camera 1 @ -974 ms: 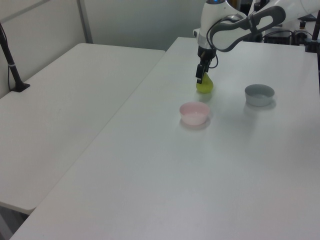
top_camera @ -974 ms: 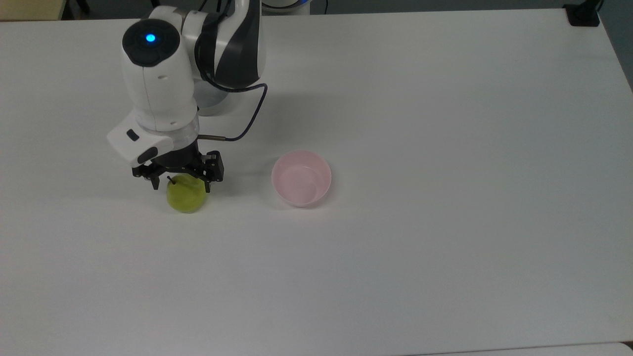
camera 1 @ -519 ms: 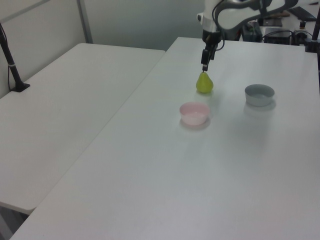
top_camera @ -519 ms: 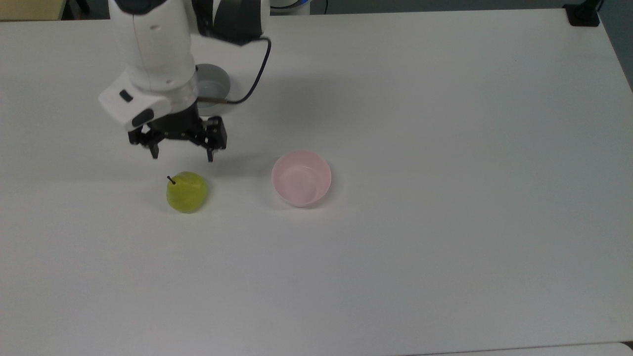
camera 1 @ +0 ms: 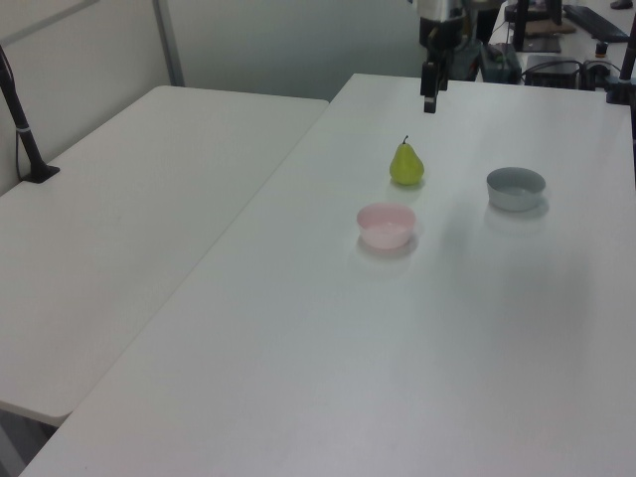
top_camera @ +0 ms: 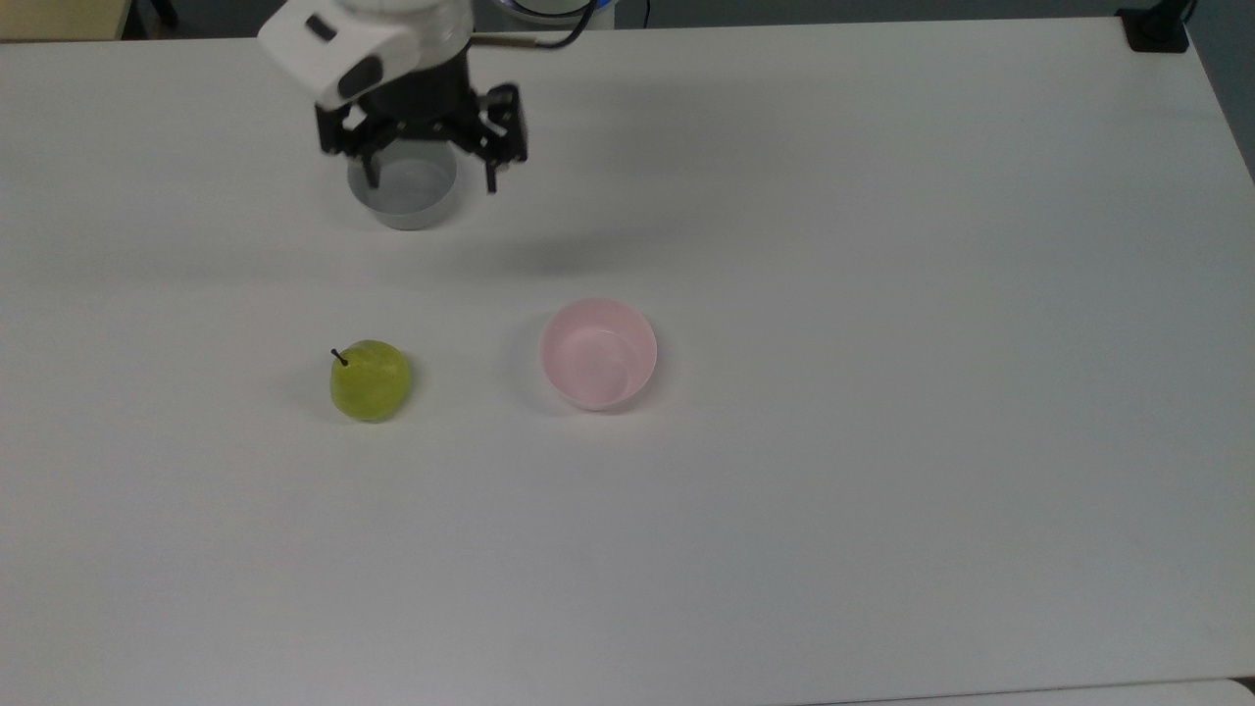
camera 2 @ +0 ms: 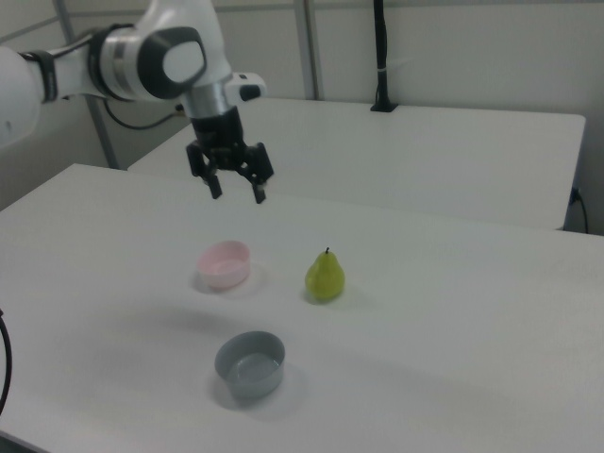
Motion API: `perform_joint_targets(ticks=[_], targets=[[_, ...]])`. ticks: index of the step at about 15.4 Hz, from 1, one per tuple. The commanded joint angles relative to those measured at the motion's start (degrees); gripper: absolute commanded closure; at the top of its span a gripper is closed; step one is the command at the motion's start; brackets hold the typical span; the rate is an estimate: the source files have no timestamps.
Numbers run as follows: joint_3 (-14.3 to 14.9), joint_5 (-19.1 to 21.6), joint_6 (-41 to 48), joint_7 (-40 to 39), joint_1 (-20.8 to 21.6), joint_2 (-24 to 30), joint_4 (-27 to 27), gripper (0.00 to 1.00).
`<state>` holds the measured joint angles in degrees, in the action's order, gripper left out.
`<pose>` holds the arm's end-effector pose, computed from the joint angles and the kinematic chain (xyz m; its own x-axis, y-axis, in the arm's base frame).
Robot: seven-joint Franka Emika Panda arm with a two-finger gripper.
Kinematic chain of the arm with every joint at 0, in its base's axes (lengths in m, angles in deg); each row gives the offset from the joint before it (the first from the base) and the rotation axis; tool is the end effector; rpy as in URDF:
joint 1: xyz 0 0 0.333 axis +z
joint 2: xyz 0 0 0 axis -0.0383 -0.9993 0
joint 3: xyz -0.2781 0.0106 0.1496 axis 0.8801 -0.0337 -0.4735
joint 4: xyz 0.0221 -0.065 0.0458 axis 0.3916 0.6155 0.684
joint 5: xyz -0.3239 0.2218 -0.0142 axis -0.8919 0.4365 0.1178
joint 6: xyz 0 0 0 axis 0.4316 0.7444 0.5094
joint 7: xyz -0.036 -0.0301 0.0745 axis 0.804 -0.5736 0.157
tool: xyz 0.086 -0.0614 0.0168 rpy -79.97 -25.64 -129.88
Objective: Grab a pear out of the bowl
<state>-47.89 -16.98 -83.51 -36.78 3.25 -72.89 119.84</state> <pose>0.6260 -0.0258 0.5397 0.9984 0.0483 0.0301 0.0455 -0.9952 0.0865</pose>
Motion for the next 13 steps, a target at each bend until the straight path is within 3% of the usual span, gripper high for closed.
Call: perform_joint_targets(ticks=[1, 13], targets=[[0.54, 0.18, 6.95, 1.45, 2.71, 5.61, 1.61, 0.00], [1.25, 0.09, 8.72, 0.83, 2.19, 7.55, 1.34, 0.00]])
